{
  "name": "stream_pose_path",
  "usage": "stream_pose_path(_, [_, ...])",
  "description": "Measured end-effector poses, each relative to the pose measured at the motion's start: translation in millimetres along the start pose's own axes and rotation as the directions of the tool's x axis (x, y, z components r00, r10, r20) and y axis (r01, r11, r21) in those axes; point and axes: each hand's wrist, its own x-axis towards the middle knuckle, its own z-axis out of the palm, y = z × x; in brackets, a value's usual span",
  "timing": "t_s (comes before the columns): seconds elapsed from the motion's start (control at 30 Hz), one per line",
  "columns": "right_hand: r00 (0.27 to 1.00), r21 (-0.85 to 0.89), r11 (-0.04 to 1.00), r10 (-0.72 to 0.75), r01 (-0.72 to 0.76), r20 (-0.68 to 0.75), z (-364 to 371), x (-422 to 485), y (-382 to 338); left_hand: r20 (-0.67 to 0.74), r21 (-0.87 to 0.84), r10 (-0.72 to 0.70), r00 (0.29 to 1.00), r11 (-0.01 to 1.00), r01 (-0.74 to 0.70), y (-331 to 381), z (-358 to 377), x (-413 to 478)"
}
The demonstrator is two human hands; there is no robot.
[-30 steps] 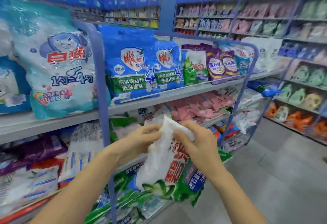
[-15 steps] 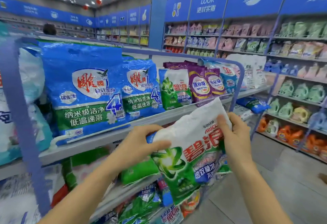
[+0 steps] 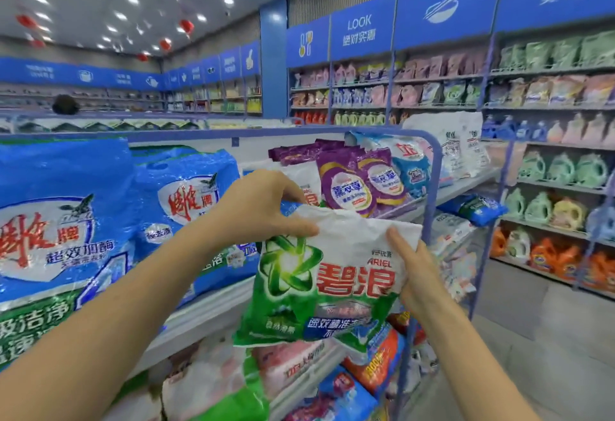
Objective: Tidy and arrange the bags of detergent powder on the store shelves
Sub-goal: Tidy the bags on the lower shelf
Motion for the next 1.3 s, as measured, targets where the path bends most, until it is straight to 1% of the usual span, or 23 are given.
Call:
stream_pose_path(0.07, [1.0,-0.034,0.999,-0.019,0.02,0.016,-5,23,-6,-0.037,-0.013,-0.008,0.999,1.0,0.008,-3,4,15])
stream_pose_path(0.17, [0.991,-0.035,0.992,-0.115,0.118,0.075,-8,58,-18,-0.125,-0.031,-0.019,0.992,0.999,0.015,-6,9,33])
stream_pose_path(0.27, [0.959,-0.028,0.981,-0.183,0.194,0.218,-12,94,-27,-0.232,-0.01,-0.006,0.973,1.0,0.004,-10,18,50])
stream_pose_path(0.37, [0.933,-0.103,0.97,-0.178,0.219,0.313,-17,131,-39,-0.298,0.117,0.021,0.954,0.993,0.015,-7,24,69])
stream_pose_path(0.43, [0.908,-0.097,0.96,-0.21,0.261,0.362,-19,155,-45,-0.336,0.205,0.052,0.94,0.979,0.019,-5,25,82])
stream_pose_path(0.5, [0.902,-0.054,0.971,-0.194,0.232,0.385,-17,175,-48,-0.373,0.286,0.082,0.924,0.958,0.031,-2,24,93])
stream_pose_path(0.6, [0.871,-0.041,0.986,-0.125,0.163,0.475,-13,200,-44,-0.355,0.541,0.161,0.921,0.838,0.062,3,20,110])
stream_pose_path(0.67, [0.845,0.016,0.996,-0.084,0.089,0.527,-12,214,-36,-0.322,0.597,0.146,0.935,0.799,0.081,5,15,117])
stream_pose_path(0.73, [0.821,0.005,0.996,-0.077,0.09,0.565,-7,224,-30,-0.311,0.594,0.142,0.94,0.801,0.075,3,11,120])
stream_pose_path(0.8, [0.803,-0.063,0.98,-0.116,0.187,0.584,1,230,-21,-0.299,0.589,0.104,0.949,0.802,0.097,-3,9,121])
stream_pose_path(0.83, [0.808,-0.083,0.975,-0.123,0.207,0.577,5,232,-17,-0.306,0.588,0.073,0.949,0.799,0.129,-9,10,120])
stream_pose_path(0.9, [0.833,-0.1,0.972,-0.127,0.213,0.539,18,237,-12,-0.365,0.611,0.052,0.929,0.767,0.197,-26,12,115])
stream_pose_path(0.97, [0.849,-0.104,0.961,-0.174,0.258,0.5,32,236,-11,-0.458,0.602,0.042,0.888,0.75,0.275,-40,16,108])
stream_pose_path(1.0, [0.851,-0.093,0.957,-0.195,0.273,0.487,39,235,-10,-0.53,0.545,0.014,0.848,0.771,0.329,-47,21,103])
stream_pose_path(1.03, [0.855,-0.083,0.959,-0.2,0.272,0.479,47,234,-10,-0.609,0.446,-0.033,0.792,0.812,0.377,-52,27,99])
stream_pose_path(1.07, [0.859,-0.075,0.958,-0.211,0.277,0.467,53,232,-12,-0.687,0.315,-0.094,0.72,0.854,0.413,-54,34,96])
stream_pose_path(1.1, [0.854,-0.08,0.951,-0.23,0.3,0.467,60,231,-14,-0.759,0.162,-0.178,0.626,0.88,0.446,-57,43,92])
stream_pose_path(1.13, [0.837,-0.096,0.937,-0.249,0.335,0.488,66,229,-16,-0.814,-0.012,-0.28,0.51,0.884,0.467,-58,51,87])
stream_pose_path(1.17, [0.812,-0.114,0.915,-0.281,0.388,0.511,72,228,-18,-0.832,-0.223,-0.411,0.372,0.862,0.455,-59,61,80])
stream_pose_path(1.2, [0.787,-0.124,0.889,-0.316,0.441,0.531,77,227,-20,-0.794,-0.444,-0.554,0.25,0.81,0.384,-60,71,71])
stream_pose_path(1.23, [0.769,-0.128,0.869,-0.344,0.478,0.54,82,226,-23,-0.699,-0.643,-0.691,0.183,0.72,0.263,-60,83,60])
stream_pose_path(1.27, [0.757,-0.131,0.854,-0.363,0.503,0.543,85,224,-26,-0.584,-0.778,-0.79,0.184,0.61,0.149,-61,96,50])
stream_pose_path(1.3, [0.751,-0.128,0.845,-0.379,0.519,0.54,88,223,-28,-0.478,-0.855,-0.85,0.223,0.508,0.102,-61,111,42])
